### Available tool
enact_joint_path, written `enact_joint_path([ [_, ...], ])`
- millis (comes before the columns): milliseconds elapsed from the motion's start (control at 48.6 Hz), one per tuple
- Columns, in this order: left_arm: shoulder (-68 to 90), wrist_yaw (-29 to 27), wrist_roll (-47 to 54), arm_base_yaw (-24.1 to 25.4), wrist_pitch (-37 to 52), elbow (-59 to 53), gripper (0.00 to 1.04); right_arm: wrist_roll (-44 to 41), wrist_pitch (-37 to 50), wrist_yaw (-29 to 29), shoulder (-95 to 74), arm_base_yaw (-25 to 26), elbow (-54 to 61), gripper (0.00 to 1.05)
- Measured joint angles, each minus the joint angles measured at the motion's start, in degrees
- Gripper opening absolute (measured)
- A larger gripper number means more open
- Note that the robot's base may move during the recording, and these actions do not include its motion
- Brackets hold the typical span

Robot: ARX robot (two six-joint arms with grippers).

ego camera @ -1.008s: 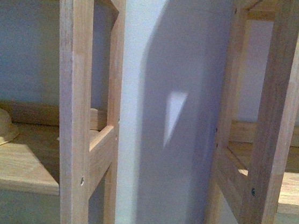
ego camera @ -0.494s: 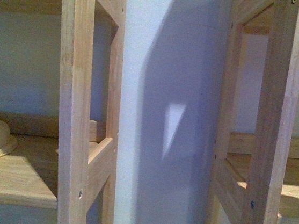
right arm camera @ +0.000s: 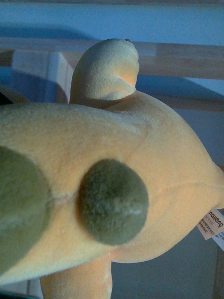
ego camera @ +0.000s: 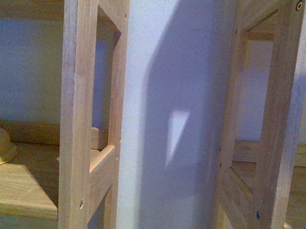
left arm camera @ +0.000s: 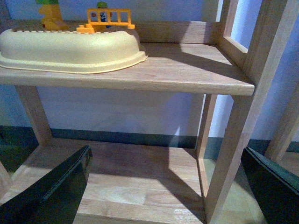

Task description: Put away toys

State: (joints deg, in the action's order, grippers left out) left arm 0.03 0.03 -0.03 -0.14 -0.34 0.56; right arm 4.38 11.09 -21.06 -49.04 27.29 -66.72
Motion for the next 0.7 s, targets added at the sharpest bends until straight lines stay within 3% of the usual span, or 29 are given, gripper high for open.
enact_joint_path([
  [700,0.0,0.0,0.0,0.0,0.0,0.0,0.99,9.4,-31.4,5.7,-40.4,-2.7,-59.1,0.2],
])
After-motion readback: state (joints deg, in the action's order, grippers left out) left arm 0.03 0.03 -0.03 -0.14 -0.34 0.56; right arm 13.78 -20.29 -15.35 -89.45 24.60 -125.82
